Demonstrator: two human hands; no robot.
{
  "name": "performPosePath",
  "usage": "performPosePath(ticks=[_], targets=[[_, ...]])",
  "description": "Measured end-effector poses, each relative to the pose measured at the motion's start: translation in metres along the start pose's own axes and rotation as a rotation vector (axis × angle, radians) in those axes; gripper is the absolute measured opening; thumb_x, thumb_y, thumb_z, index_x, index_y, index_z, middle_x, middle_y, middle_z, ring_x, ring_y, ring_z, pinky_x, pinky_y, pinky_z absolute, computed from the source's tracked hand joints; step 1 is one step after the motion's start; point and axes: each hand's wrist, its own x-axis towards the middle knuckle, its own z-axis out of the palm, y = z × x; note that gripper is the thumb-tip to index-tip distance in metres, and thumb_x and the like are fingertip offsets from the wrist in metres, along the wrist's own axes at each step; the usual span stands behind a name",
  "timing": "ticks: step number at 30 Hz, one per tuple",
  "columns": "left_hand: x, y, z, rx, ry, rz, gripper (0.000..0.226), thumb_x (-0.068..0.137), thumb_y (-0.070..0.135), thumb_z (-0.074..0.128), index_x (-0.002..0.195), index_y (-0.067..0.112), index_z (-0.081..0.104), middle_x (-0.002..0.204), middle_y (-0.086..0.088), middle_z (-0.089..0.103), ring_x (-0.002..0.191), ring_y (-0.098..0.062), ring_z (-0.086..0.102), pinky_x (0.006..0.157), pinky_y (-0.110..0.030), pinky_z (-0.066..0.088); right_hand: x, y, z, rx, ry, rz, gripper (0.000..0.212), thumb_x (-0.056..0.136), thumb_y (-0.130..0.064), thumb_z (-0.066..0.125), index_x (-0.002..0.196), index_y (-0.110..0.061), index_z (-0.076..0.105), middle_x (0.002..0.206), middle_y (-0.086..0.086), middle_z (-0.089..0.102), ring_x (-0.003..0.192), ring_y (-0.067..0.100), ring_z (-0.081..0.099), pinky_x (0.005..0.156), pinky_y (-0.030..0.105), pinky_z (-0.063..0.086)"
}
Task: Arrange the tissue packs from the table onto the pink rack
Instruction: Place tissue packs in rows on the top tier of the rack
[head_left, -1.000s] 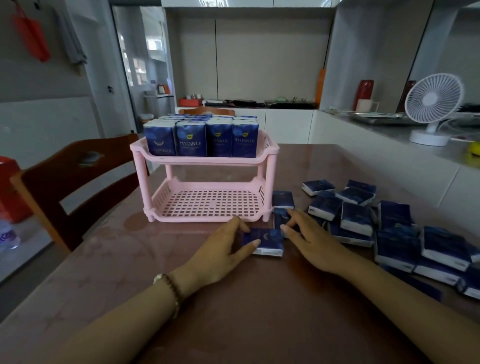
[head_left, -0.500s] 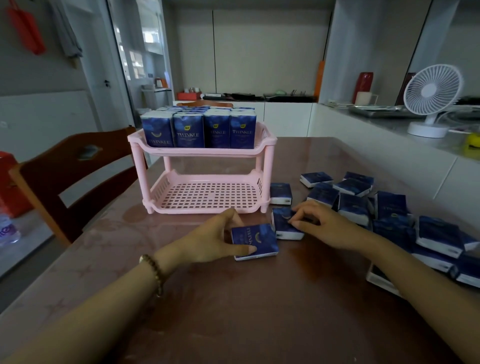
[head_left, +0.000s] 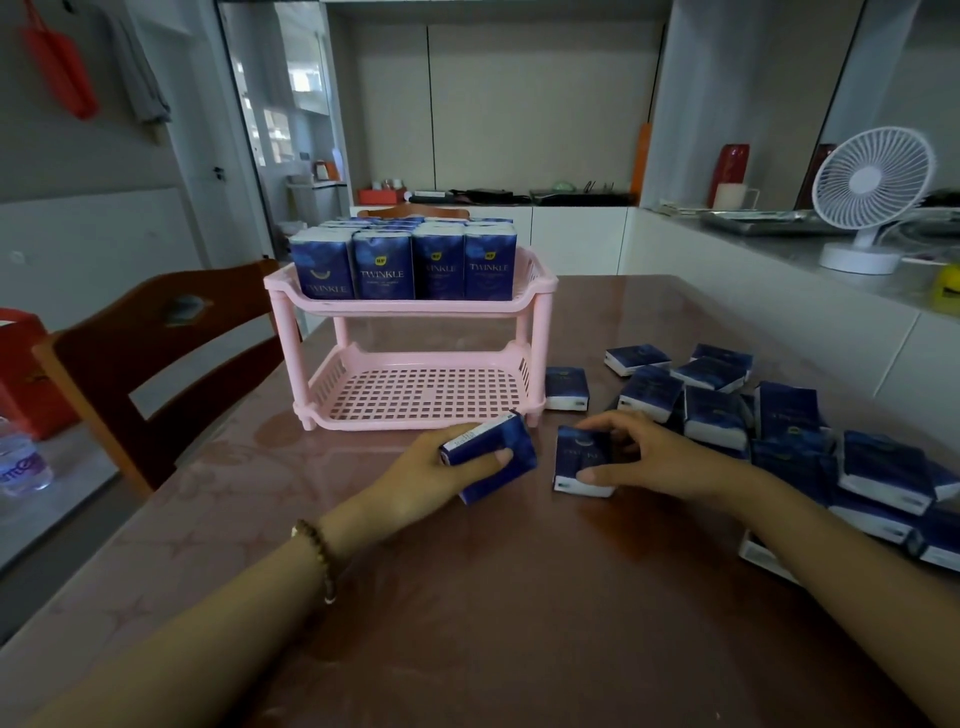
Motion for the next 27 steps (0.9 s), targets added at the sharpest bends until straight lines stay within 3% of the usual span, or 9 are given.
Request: performPosePath(ticks=[3, 7, 10, 12, 14, 19, 20, 22, 27], targets=[[0.003, -0.004, -0.003, -0.023, 0.057, -0.021, 0.022, 0.083, 0.016, 0.068, 0.105, 0.014, 0.067, 0.094, 0.003, 0.071, 0.078, 0.001, 0.065, 0.067, -0.011, 0.048, -0.001, 0.001, 0.001, 0.084, -0.018, -0.002, 0.062, 0.072, -0.032, 0.077, 0.123, -0.036, 0.043, 0.13, -0.008, 0.042, 0.118, 0.012, 0.044, 0.091, 0.021, 0.038], [0.007, -0.01, -0.006, -0.027, 0.114, -0.052, 0.024, 0.076, 0.01, 0.075, 0.094, 0.011, 0.059, 0.088, -0.002, 0.07, 0.073, -0.004, 0.065, 0.063, -0.015, 0.051, -0.002, -0.003, 0.004, 0.175, 0.083, -0.009, 0.07, 0.068, -0.025, 0.08, 0.127, -0.035, 0.043, 0.122, -0.008, 0.051, 0.105, 0.007, 0.055, 0.075, 0.015, 0.048], [0.007, -0.005, -0.009, -0.068, 0.134, -0.043, 0.036, 0.075, 0.004, 0.075, 0.098, 0.015, 0.05, 0.092, -0.003, 0.069, 0.077, -0.005, 0.068, 0.064, -0.019, 0.055, -0.001, -0.005, 0.004, 0.204, 0.154, -0.088, 0.049, 0.07, -0.026, 0.078, 0.112, -0.038, 0.057, 0.118, -0.011, 0.058, 0.106, 0.007, 0.058, 0.082, 0.021, 0.052], [0.006, 0.003, -0.013, -0.057, 0.129, 0.009, 0.043, 0.078, 0.003, 0.072, 0.111, 0.019, 0.05, 0.095, -0.001, 0.066, 0.084, -0.006, 0.068, 0.068, -0.023, 0.058, -0.006, -0.013, 0.002, 0.233, 0.15, -0.141, 0.035, 0.074, -0.021, 0.075, 0.102, -0.037, 0.06, 0.113, -0.015, 0.059, 0.104, 0.005, 0.059, 0.077, 0.021, 0.054], [0.006, 0.016, -0.019, -0.044, 0.151, 0.073, 0.043, 0.08, 0.008, 0.071, 0.117, 0.019, 0.053, 0.097, -0.005, 0.066, 0.09, -0.015, 0.067, 0.074, -0.028, 0.058, -0.012, -0.025, -0.005, 0.264, 0.168, -0.185, 0.029, 0.077, -0.016, 0.071, 0.1, -0.032, 0.062, 0.108, -0.017, 0.061, 0.096, 0.001, 0.061, 0.069, 0.016, 0.055], [0.01, 0.068, -0.044, -0.037, 0.153, 0.213, 0.03, 0.079, 0.021, 0.07, 0.104, 0.019, 0.055, 0.1, -0.025, 0.066, 0.1, -0.04, 0.059, 0.086, -0.048, 0.054, -0.021, -0.07, -0.04, 0.318, 0.25, -0.332, 0.029, 0.079, -0.012, 0.067, 0.104, -0.024, 0.061, 0.104, -0.018, 0.064, 0.086, -0.008, 0.064, 0.062, 0.011, 0.051], [0.012, 0.079, -0.051, -0.003, 0.137, 0.24, 0.031, 0.078, 0.027, 0.071, 0.102, 0.021, 0.053, 0.097, -0.032, 0.061, 0.096, -0.047, 0.056, 0.085, -0.056, 0.051, -0.021, -0.08, -0.048, 0.284, 0.258, -0.367, 0.03, 0.079, -0.011, 0.067, 0.105, -0.024, 0.061, 0.104, -0.019, 0.064, 0.088, -0.009, 0.063, 0.063, 0.01, 0.051], [0.017, 0.104, -0.067, 0.059, 0.13, 0.28, 0.034, 0.076, 0.032, 0.07, 0.102, 0.022, 0.05, 0.086, -0.031, 0.06, 0.082, -0.049, 0.053, 0.081, -0.064, 0.048, -0.018, -0.101, -0.063, 0.241, 0.28, -0.434, 0.031, 0.079, -0.011, 0.067, 0.107, -0.024, 0.061, 0.106, -0.018, 0.064, 0.093, -0.009, 0.062, 0.068, 0.01, 0.052], [0.041, 0.152, -0.11, 0.205, 0.191, 0.377, 0.032, 0.08, 0.028, 0.065, 0.107, 0.028, 0.048, 0.108, -0.017, 0.065, 0.096, -0.04, 0.063, 0.078, -0.052, 0.057, 0.005, -0.141, -0.091, 0.177, 0.377, -0.562, 0.03, 0.08, -0.013, 0.068, 0.099, -0.034, 0.059, 0.106, -0.018, 0.061, 0.095, -0.011, 0.06, 0.073, 0.01, 0.053]])
